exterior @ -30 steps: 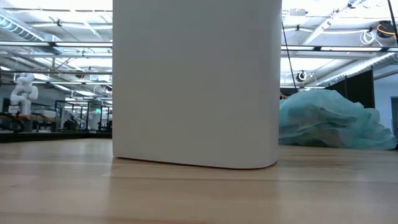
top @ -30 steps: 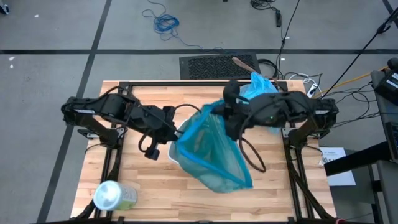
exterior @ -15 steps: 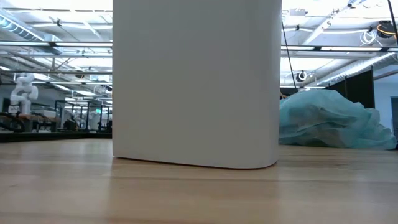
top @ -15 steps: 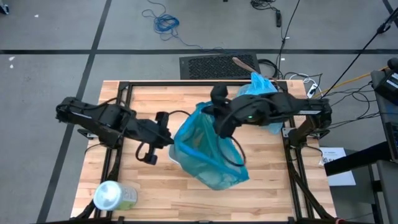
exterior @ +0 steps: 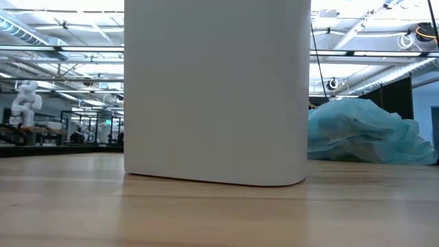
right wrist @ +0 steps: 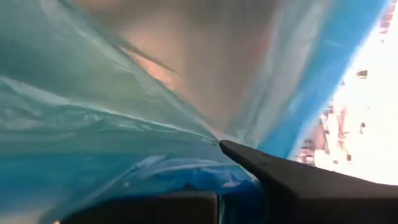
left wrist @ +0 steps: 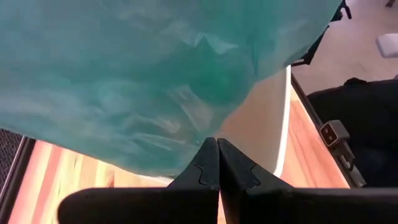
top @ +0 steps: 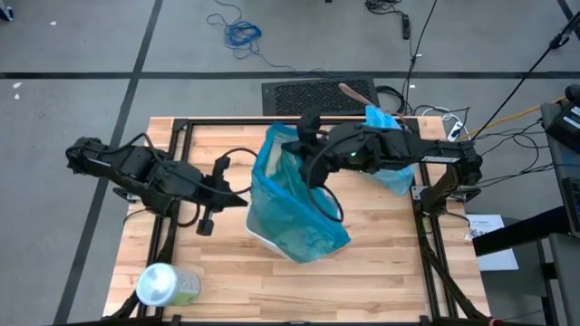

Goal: Place trash/remove bag and relplace
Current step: Insert the blue trash bag into the trash bin

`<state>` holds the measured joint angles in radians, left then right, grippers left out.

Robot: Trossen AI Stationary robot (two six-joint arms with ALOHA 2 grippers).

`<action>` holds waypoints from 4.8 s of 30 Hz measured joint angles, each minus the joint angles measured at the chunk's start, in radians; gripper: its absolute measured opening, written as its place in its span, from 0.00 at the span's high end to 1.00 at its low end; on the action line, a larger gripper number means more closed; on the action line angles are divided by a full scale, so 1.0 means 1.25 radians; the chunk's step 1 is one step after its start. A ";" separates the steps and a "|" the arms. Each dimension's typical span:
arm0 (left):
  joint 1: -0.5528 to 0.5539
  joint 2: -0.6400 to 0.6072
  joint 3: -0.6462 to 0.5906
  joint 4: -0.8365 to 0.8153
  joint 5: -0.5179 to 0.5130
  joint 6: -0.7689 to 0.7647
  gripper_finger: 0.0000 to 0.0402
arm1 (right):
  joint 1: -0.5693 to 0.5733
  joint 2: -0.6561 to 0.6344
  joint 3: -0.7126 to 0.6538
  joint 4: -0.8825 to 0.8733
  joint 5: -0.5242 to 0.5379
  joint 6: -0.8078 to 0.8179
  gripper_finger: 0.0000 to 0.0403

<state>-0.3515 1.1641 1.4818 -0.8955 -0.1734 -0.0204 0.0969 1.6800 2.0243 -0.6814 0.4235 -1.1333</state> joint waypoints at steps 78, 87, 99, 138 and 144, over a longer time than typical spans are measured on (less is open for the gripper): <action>0.074 0.258 -0.051 0.337 -0.087 0.106 0.99 | -0.034 -0.097 -0.247 0.082 0.034 -0.165 1.00; 0.029 0.191 -0.027 0.219 -0.074 0.058 0.88 | -0.034 -0.097 -0.247 0.076 0.034 -0.141 1.00; -0.020 0.175 -0.001 0.124 -0.067 0.020 0.71 | -0.045 -0.097 -0.247 0.040 0.034 -0.119 1.00; 0.321 0.216 0.272 0.030 0.279 0.294 0.71 | -0.045 -0.097 -0.247 -0.004 -0.035 -0.056 1.00; 0.334 0.247 0.272 0.028 0.346 0.308 0.71 | -0.045 -0.097 -0.247 -0.006 -0.066 -0.045 1.00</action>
<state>0.0665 1.4724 1.8214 -0.8601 0.2591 0.3652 0.0410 1.5593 1.7153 -0.6884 0.3408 -1.1895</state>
